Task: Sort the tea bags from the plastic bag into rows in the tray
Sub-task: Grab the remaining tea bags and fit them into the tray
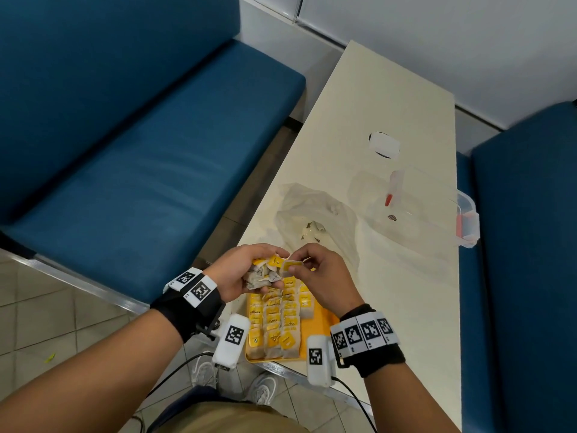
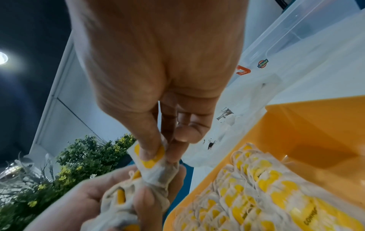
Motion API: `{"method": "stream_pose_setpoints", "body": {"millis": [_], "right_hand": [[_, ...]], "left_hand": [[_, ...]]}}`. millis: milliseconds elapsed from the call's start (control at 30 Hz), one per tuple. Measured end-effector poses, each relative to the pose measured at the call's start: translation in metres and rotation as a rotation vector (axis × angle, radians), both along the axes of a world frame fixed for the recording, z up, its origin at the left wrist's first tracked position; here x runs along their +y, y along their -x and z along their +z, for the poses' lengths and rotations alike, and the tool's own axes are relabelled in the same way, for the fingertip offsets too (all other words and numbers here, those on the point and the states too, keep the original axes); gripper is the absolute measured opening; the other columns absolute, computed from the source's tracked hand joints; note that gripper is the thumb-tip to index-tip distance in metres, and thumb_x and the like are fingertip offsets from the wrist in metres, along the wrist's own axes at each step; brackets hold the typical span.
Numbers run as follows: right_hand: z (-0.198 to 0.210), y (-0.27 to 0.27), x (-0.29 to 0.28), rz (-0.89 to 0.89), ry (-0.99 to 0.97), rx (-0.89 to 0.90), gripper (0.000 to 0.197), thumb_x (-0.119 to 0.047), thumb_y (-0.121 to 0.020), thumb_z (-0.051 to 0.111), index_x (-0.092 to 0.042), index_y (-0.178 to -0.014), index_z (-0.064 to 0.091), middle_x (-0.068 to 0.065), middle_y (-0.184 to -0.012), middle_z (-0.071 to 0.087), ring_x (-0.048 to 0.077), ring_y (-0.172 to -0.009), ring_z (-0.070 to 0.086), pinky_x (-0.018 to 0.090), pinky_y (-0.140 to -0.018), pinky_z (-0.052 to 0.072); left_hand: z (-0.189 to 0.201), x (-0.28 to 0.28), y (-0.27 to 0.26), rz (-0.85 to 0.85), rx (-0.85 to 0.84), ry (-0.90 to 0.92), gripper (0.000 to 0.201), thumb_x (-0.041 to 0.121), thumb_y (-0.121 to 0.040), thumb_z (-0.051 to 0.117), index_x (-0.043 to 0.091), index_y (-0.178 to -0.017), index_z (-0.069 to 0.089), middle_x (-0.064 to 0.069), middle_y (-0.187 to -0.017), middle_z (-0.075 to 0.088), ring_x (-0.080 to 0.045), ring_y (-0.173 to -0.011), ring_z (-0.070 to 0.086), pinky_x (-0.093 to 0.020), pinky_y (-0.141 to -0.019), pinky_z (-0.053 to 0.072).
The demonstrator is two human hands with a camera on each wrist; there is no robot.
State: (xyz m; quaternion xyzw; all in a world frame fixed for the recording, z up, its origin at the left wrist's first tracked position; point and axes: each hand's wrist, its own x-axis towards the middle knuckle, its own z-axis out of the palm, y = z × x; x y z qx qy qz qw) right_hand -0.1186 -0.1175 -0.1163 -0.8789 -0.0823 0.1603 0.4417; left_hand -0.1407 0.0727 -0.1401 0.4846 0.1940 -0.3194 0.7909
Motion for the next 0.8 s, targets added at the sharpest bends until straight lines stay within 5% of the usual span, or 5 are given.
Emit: {"method": "stream_pose_setpoints", "body": {"millis": [267, 667, 800], "right_hand": [[0.01, -0.004, -0.009, -0.07, -0.109, 0.087, 0.008, -0.008, -0.085, 0.075, -0.012, -0.081, 0.069, 0.002, -0.066, 0.068, 0.011, -0.057, 0.062, 0.024, -0.055, 0.049], [0.023, -0.011, -0.018, -0.156, -0.126, 0.089, 0.008, -0.007, -0.085, 0.075, -0.002, -0.086, 0.07, -0.002, -0.057, 0.065, 0.007, -0.048, 0.058, 0.014, -0.049, 0.042], [0.021, -0.014, -0.04, -0.144, 0.052, 0.091, 0.008, -0.012, -0.085, 0.076, -0.011, -0.08, 0.07, -0.002, -0.06, 0.066, 0.006, -0.05, 0.06, 0.015, -0.051, 0.042]], "left_hand": [[-0.003, -0.002, 0.001, -0.085, -0.149, -0.053, 0.036, 0.023, -0.083, 0.079, 0.013, -0.117, 0.072, -0.016, -0.106, 0.076, -0.026, -0.081, 0.071, -0.025, -0.056, 0.054], [-0.008, -0.005, -0.004, -0.05, -0.212, -0.265, 0.019, 0.013, -0.083, 0.081, 0.015, -0.101, 0.077, -0.018, -0.096, 0.077, -0.027, -0.074, 0.072, -0.03, -0.057, 0.054], [-0.012, -0.005, -0.006, -0.009, -0.175, -0.273, 0.018, 0.014, -0.082, 0.082, 0.014, -0.1, 0.078, -0.019, -0.097, 0.076, -0.026, -0.073, 0.072, -0.031, -0.06, 0.057]]}}
